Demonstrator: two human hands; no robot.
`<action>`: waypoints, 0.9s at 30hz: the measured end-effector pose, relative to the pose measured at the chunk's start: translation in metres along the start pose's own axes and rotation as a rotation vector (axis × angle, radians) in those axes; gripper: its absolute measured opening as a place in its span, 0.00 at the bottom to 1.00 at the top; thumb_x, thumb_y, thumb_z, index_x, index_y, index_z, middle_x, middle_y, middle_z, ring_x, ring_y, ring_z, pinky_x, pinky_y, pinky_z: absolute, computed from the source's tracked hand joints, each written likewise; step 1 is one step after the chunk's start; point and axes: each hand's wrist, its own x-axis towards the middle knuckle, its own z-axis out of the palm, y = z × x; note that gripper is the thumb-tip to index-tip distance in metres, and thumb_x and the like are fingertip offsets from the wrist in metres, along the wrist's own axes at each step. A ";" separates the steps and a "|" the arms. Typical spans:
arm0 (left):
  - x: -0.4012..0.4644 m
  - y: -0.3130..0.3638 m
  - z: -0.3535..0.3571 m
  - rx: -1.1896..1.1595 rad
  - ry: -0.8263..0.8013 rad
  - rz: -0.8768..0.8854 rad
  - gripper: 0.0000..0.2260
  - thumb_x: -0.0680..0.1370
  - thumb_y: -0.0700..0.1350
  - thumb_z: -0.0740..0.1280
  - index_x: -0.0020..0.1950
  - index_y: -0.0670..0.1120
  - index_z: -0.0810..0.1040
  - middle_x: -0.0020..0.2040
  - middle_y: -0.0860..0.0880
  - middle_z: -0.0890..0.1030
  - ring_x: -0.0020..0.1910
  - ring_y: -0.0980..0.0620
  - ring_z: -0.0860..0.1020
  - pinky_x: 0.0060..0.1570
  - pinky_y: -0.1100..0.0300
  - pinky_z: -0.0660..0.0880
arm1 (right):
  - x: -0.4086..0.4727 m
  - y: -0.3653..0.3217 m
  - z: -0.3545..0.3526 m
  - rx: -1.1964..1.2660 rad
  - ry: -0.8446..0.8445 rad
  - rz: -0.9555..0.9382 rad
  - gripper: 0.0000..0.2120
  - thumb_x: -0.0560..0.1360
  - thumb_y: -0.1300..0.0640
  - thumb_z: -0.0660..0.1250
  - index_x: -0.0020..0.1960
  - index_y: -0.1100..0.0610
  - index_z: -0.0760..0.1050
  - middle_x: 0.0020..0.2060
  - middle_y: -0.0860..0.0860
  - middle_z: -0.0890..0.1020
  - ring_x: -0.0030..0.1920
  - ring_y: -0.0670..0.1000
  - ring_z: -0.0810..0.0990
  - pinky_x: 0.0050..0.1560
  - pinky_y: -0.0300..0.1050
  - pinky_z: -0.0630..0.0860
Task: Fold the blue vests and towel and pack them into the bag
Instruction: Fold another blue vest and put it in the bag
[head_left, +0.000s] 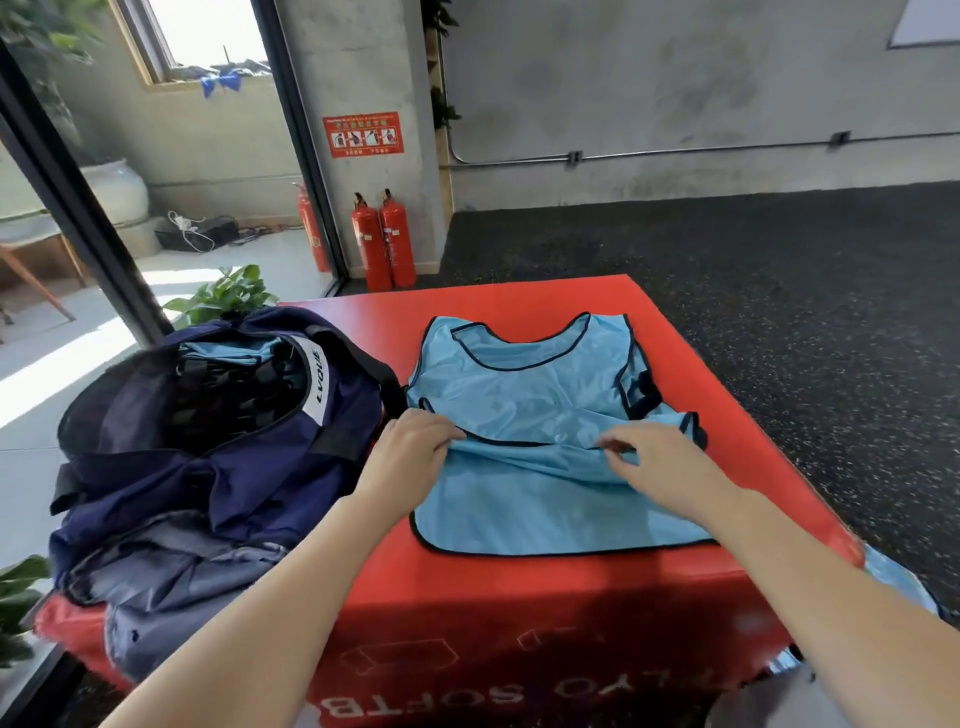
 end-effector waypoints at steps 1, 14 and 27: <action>0.008 -0.002 0.004 0.024 -0.001 0.005 0.10 0.78 0.40 0.66 0.54 0.50 0.85 0.53 0.56 0.83 0.57 0.52 0.75 0.57 0.49 0.73 | 0.009 -0.007 0.008 0.019 0.007 -0.024 0.10 0.80 0.50 0.66 0.60 0.46 0.81 0.53 0.41 0.82 0.54 0.43 0.79 0.56 0.47 0.78; 0.052 -0.033 0.028 0.166 -0.104 0.020 0.05 0.78 0.49 0.70 0.50 0.55 0.85 0.48 0.59 0.82 0.56 0.55 0.74 0.55 0.59 0.59 | 0.088 -0.060 0.062 0.099 -0.024 -0.148 0.11 0.80 0.50 0.65 0.59 0.50 0.81 0.53 0.46 0.83 0.57 0.48 0.78 0.57 0.47 0.75; 0.051 0.004 0.015 -0.149 0.200 -0.037 0.04 0.80 0.43 0.70 0.52 0.50 0.84 0.48 0.59 0.84 0.48 0.73 0.71 0.60 0.71 0.60 | 0.097 -0.065 0.059 0.075 0.126 -0.035 0.08 0.78 0.51 0.67 0.55 0.46 0.82 0.50 0.45 0.84 0.53 0.50 0.80 0.50 0.50 0.77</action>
